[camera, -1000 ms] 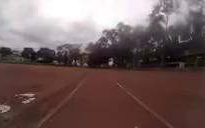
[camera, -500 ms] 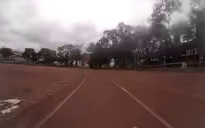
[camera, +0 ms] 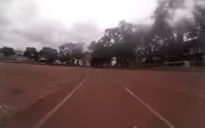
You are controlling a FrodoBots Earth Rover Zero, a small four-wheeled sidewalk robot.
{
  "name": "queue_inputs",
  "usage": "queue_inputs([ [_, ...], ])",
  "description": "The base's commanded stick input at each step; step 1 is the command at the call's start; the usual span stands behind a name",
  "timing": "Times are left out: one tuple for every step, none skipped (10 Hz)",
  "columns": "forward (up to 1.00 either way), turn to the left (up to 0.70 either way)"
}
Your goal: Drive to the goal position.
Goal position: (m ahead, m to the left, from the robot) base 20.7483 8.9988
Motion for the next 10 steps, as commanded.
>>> queue_inputs([
  [1.0, 0.0],
  [1.0, 0.0],
  [1.0, 0.0],
  [1.0, 0.0],
  [1.0, 0.0],
  [1.0, 0.0],
  [1.0, 0.0],
  [1.0, 0.0],
  [1.0, 0.0],
  [1.0, 0.0],
])
